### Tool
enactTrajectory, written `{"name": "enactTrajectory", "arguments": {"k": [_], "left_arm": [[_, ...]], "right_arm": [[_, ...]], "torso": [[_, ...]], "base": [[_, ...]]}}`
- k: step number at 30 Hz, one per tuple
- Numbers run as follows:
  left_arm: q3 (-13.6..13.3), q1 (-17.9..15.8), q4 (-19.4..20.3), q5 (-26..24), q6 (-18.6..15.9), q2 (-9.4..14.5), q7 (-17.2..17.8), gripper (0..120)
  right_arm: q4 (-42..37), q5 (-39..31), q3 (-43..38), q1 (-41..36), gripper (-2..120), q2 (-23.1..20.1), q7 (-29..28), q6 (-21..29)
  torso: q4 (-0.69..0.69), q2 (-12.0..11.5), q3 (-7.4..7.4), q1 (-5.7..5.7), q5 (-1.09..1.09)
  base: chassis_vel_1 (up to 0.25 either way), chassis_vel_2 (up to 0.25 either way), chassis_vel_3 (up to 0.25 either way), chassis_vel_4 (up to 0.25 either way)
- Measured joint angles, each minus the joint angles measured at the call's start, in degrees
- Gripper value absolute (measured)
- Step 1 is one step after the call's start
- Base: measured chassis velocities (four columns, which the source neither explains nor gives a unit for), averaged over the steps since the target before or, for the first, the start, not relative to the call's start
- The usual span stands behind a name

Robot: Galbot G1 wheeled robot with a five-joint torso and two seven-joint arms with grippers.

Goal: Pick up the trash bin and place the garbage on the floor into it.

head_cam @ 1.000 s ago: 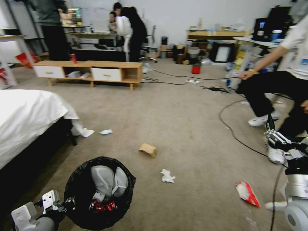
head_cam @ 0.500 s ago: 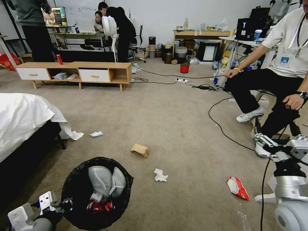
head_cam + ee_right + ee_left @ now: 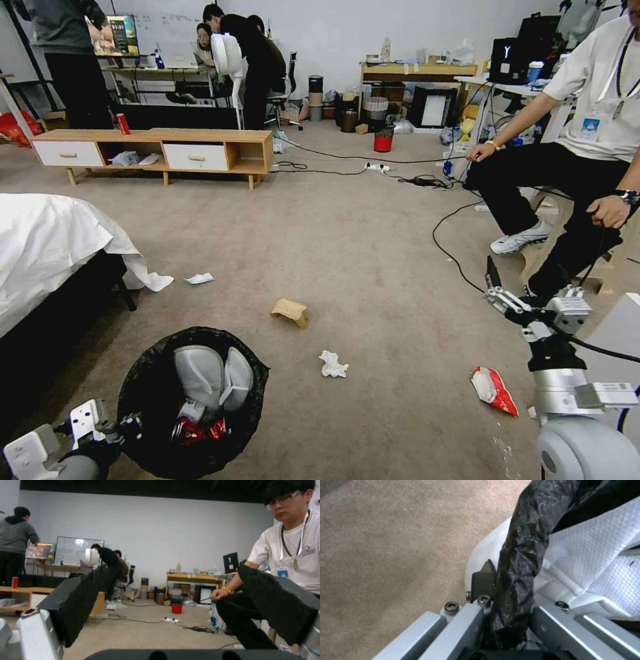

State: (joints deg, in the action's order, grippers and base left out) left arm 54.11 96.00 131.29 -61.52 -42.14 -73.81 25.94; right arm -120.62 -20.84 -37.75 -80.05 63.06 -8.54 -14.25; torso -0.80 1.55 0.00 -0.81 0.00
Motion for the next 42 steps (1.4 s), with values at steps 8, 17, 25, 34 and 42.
{"name": "enactTrajectory", "arguments": {"k": [8, 17, 25, 34, 42], "left_arm": [[-0.1, -0.4, 0.0, -0.7, 0.0, 0.0, 0.5, 0], [-0.1, -0.4, -0.1, -0.7, 0.0, 0.1, 0.5, 0], [-0.3, -0.3, -0.3, -0.2, 0.0, 0.1, 0.4, 0], [-0.1, -0.2, -0.3, -0.3, 0.0, 0.3, 0.4, 0], [-0.1, -0.1, -0.3, -0.4, 0.0, 0.3, 0.4, 0]], "right_arm": [[0.4, -0.1, 0.1, 0.2, 100, -0.6, 0.0, -0.1], [0.6, -0.1, 0.1, 0.3, 100, -0.7, 0.0, -0.1], [0.7, -0.1, -0.1, 0.2, 100, -0.8, 0.1, -0.4], [0.7, -0.1, -0.4, 0.1, 100, -0.7, 0.8, -0.5], [1.0, -0.2, -0.7, 0.0, 100, -0.4, 1.5, -0.9]], "torso": [[-0.01, 0.0, 0.0, 0.0, 0.0], [0.01, 0.0, 0.0, 0.0, 0.0], [0.0, 0.0, 0.0, 0.0, 0.0], [0.0, 0.0, 0.0, 0.0, 0.0], [0.0, 0.0, 0.0, 0.0, 0.0]], "base": [[0.0, 0.0, 0.0, 0.0], [0.0, 0.0, 0.0, 0.0], [0.0, 0.0, 0.0, 0.0], [0.0, 0.0, 0.0, 0.0], [0.0, 0.0, 0.0, 0.0]]}}
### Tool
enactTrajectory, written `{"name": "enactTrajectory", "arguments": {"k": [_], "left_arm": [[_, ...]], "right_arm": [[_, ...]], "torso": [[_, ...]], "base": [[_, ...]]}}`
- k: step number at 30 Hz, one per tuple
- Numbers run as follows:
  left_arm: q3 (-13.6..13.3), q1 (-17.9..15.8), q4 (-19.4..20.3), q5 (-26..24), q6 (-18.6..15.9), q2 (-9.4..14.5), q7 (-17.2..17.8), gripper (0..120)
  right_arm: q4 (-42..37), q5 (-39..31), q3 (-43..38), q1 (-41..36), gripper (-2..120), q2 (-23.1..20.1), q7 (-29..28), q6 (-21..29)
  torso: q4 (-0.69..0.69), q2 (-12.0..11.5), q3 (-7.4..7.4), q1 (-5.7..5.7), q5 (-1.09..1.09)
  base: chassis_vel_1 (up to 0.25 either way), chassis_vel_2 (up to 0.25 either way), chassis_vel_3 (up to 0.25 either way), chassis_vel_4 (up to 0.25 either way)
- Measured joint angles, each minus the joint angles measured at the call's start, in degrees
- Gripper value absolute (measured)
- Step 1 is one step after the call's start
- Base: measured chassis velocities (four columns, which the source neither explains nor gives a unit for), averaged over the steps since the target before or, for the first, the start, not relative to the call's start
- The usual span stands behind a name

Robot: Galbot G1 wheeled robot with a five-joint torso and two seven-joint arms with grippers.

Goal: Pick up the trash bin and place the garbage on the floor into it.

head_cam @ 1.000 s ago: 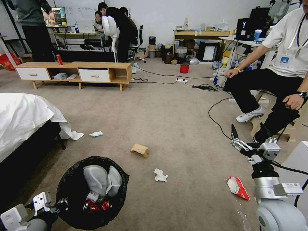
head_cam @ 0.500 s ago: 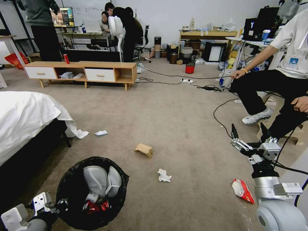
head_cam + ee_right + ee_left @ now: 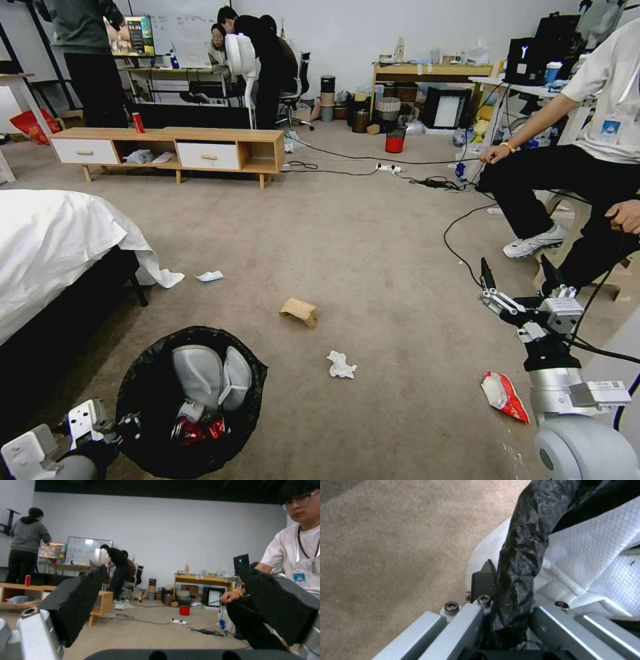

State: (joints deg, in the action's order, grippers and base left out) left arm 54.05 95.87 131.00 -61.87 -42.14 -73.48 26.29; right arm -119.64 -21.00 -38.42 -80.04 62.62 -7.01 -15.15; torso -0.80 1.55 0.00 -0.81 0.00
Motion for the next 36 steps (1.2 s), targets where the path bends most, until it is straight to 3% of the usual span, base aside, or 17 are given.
{"name": "enactTrajectory", "arguments": {"k": [36], "left_arm": [[-0.1, -0.2, 0.0, 0.0, 0.0, -0.4, 0.0, 0]], "right_arm": [[0.4, -0.5, 0.3, 0.0, 100, -0.4, 0.6, -0.6]], "torso": [[0.0, 0.0, 0.0, 0.0, 0.0]], "base": [[-0.071, 0.077, 0.077, -0.079]]}}
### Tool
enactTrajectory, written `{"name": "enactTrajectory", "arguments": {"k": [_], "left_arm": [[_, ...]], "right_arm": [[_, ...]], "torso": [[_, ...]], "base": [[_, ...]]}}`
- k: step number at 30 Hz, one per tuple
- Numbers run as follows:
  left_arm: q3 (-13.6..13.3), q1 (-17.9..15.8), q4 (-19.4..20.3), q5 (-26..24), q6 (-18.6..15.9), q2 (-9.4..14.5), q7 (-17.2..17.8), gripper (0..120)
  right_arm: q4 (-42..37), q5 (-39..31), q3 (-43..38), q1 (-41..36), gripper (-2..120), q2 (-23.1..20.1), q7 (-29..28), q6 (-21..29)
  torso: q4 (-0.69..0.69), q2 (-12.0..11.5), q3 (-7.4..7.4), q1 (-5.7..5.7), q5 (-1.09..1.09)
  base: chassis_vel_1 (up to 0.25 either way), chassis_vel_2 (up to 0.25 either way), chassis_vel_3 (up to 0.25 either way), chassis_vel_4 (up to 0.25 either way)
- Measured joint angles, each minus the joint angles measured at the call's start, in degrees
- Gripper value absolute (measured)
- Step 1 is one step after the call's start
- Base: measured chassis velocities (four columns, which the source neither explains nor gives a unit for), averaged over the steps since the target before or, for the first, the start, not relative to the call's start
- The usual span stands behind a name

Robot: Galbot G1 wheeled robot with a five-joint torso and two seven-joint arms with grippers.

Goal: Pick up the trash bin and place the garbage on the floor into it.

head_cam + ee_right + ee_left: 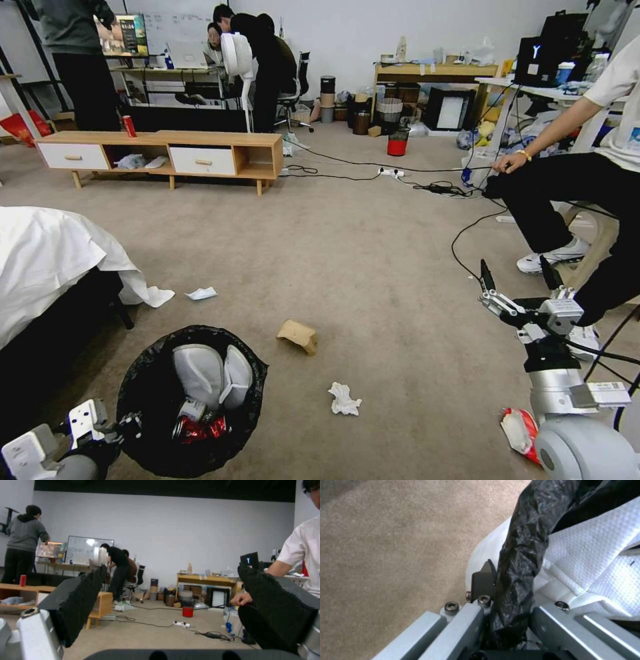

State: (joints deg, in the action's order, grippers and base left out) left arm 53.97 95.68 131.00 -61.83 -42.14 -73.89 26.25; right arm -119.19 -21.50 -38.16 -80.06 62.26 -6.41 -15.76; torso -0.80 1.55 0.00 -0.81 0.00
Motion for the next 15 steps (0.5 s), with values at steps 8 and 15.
{"name": "enactTrajectory", "arguments": {"k": [8, 15], "left_arm": [[0.0, 0.0, -0.2, 0.0, 0.0, 0.2, 0.0, 0], [0.2, 0.0, -0.4, 0.0, 0.0, 0.5, 0.0, 0]], "right_arm": [[0.0, -0.2, 0.1, 0.1, 100, -0.3, 0.0, 0.1], [0.9, -2.4, 2.2, 1.9, 100, -2.9, -1.2, 2.2]], "torso": [[0.0, 0.0, 0.0, 0.0, 0.0], [0.0, 0.0, 0.0, 0.0, 0.0]], "base": [[0.0, 0.0, 0.0, 0.0], [0.0, 0.0, 0.0, 0.0]]}}
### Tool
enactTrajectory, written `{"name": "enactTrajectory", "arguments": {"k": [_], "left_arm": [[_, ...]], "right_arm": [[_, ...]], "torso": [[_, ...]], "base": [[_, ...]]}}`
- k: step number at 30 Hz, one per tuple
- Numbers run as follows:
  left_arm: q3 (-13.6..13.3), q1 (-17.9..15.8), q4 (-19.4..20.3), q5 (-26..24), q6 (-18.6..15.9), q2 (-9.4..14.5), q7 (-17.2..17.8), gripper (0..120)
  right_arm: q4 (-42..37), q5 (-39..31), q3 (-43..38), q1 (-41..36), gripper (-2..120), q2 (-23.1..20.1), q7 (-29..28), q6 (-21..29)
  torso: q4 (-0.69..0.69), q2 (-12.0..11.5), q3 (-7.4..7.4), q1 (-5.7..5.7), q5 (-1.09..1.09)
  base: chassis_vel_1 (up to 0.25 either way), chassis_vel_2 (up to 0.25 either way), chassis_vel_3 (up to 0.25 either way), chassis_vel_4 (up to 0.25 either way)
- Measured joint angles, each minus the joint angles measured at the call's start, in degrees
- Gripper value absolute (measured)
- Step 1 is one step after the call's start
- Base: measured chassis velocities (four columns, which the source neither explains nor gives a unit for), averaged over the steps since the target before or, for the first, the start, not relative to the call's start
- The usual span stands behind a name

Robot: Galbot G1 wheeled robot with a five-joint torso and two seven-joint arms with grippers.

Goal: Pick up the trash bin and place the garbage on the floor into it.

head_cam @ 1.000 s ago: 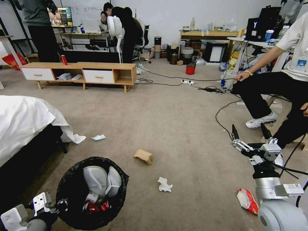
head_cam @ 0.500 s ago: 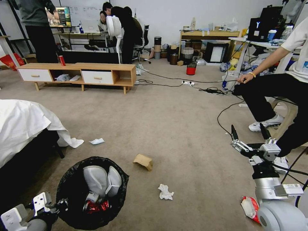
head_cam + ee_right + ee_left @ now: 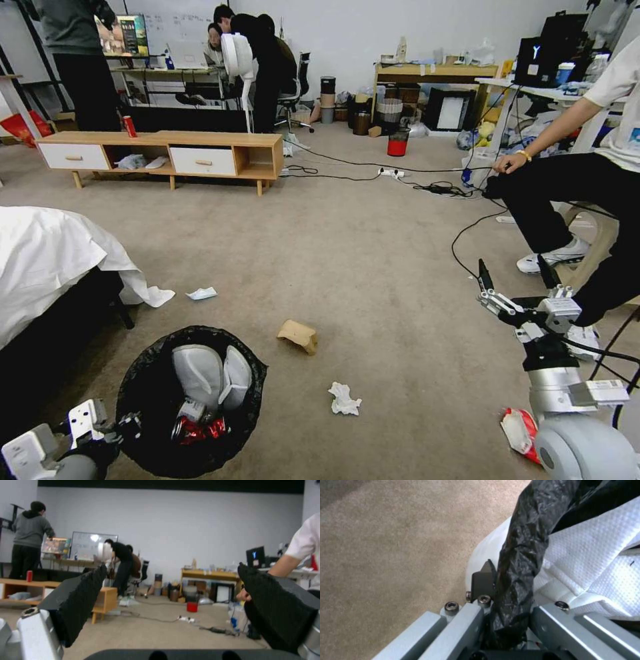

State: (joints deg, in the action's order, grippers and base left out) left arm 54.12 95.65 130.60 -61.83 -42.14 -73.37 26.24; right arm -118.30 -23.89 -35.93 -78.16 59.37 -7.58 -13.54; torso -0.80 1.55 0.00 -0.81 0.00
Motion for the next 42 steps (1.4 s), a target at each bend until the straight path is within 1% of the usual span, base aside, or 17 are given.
{"name": "enactTrajectory", "arguments": {"k": [4, 7, 8, 9, 10, 11, 12, 13, 14, 15, 18, 20, 24, 27, 33, 38, 42], "left_arm": [[0.0, 0.1, 0.0, 0.0, 0.0, 0.0, 0.0, 0], [-0.6, -0.5, -0.5, 0.2, 0.0, 0.2, 0.0, 0], [-0.6, -0.5, -0.5, 0.2, 0.0, 0.2, 0.0, 0], [-1.0, -0.9, -0.9, 0.1, 0.0, 0.5, 0.0, 0], [-1.6, -1.6, -1.5, 0.1, 0.0, 1.1, 0.0, 0], [-1.6, -1.6, -1.5, 0.1, 0.0, 1.1, 0.0, 0], [-1.9, -1.8, -1.9, 0.0, 0.0, 1.5, 0.0, 0], [-2.2, -2.0, -2.3, -0.1, 0.0, 1.8, -0.1, 0], [-2.2, -2.0, -2.3, -0.1, 0.0, 1.8, -0.1, 0], [-2.5, -2.6, -2.8, -0.3, 0.0, 2.3, -0.1, 0], [-2.6, -2.7, -3.1, -0.4, 0.0, 2.5, -0.1, 0], [-2.4, -2.5, -3.5, -0.4, 0.0, 2.6, -0.2, 0], [-2.1, -2.3, -3.6, -0.4, 0.0, 2.5, -0.2, 0], [-1.5, -1.7, -3.7, -0.2, 0.0, 2.1, -0.2, 0], [-1.1, -1.2, -3.7, 0.4, 0.0, 1.3, -0.3, 0], [-0.7, -0.9, -3.7, 0.5, 0.0, 1.1, -0.4, 0], [-0.6, -0.6, -3.7, 0.6, 0.0, 0.9, -0.5, 0]], "right_arm": [[0.0, -2.8, 2.9, 1.5, 100, -2.9, -2.1, 3.7], [0.1, -12.7, 9.1, 5.8, 100, -8.5, -7.6, 14.9], [0.1, -12.7, 9.1, 5.8, 100, -8.5, -7.6, 14.9], [0.1, -15.4, 10.1, 6.4, 100, -9.5, -8.6, 17.1], [0.2, -20.5, 11.9, 7.6, 100, -11.3, -10.7, 21.1], [0.2, -20.5, 11.9, 7.6, 100, -11.3, -10.7, 21.1], [0.5, -25.1, 14.2, 9.4, 100, -12.5, -13.0, 24.7], [0.9, -29.8, 16.8, 11.2, 100, -13.5, -15.7, 28.5], [0.9, -29.8, 16.8, 11.2, 100, -13.5, -15.7, 28.5], [1.3, -33.6, 18.9, 12.4, 100, -14.1, -17.8, 32.1], [1.9, -35.7, 20.9, 13.5, 100, -14.1, -19.2, 33.8], [6.0, -40.6, 29.5, 17.9, 100, -12.5, -21.8, 37.5], [7.4, -42.6, 32.8, 19.7, 100, -11.5, -23.0, 38.9], [12.8, -50.7, 42.1, 25.2, 100, -7.7, -27.8, 44.2], [20.0, -54.3, 47.2, 29.7, 100, -3.4, -29.0, 47.5], [23.8, -53.8, 49.1, 31.0, 100, -1.3, -29.2, 48.5], [29.8, -52.2, 50.0, 33.1, 100, 2.2, -28.7, 48.6]], "torso": [[-0.01, 0.0, 0.0, 0.0, 0.0], [0.03, 0.0, 0.0, 0.0, -0.01], [0.03, 0.0, 0.0, 0.0, -0.01], [0.03, 0.0, 0.0, 0.0, 0.01], [-0.01, 0.0, 0.0, 0.0, -0.02], [-0.01, 0.0, 0.0, 0.0, -0.02], [-0.03, 0.0, 0.0, 0.0, -0.02], [0.01, 0.0, 0.0, 0.0, 0.01], [0.01, 0.0, 0.0, 0.0, 0.01], [0.0, 0.0, 0.0, 0.0, -0.01], [-0.02, 0.0, 0.0, 0.0, -0.04], [0.0, 0.0, 0.0, 0.0, 0.0], [0.02, 0.0, 0.0, -0.01, -0.01], [0.02, 0.0, 0.01, -0.01, -0.01], [0.01, 0.0, 0.0, -0.01, -0.02], [0.0, 0.0, 0.0, -0.01, 0.0], [-0.01, 0.0, 0.0, -0.01, -0.01]], "base": [[0.0, 0.0, 0.0, 0.0], [0.0, 0.0, 0.0, 0.0], [0.0, 0.0, 0.0, 0.0], [0.0, 0.0, 0.0, 0.0], [0.0, 0.0, 0.0, 0.0], [0.0, 0.0, 0.0, 0.0], [0.0, 0.0, 0.0, 0.0], [0.0, 0.0, 0.0, 0.0], [0.0, 0.0, 0.0, 0.0], [0.0, 0.0, 0.0, 0.0], [0.0, 0.0, 0.0, 0.0], [0.0, 0.0, 0.0, 0.0], [0.0, 0.0, 0.0, 0.0], [0.0, 0.0, 0.0, 0.0], [0.0, 0.0, 0.0, 0.0], [0.0, 0.0, 0.0, 0.0], [0.0, 0.0, 0.0, 0.0]]}}
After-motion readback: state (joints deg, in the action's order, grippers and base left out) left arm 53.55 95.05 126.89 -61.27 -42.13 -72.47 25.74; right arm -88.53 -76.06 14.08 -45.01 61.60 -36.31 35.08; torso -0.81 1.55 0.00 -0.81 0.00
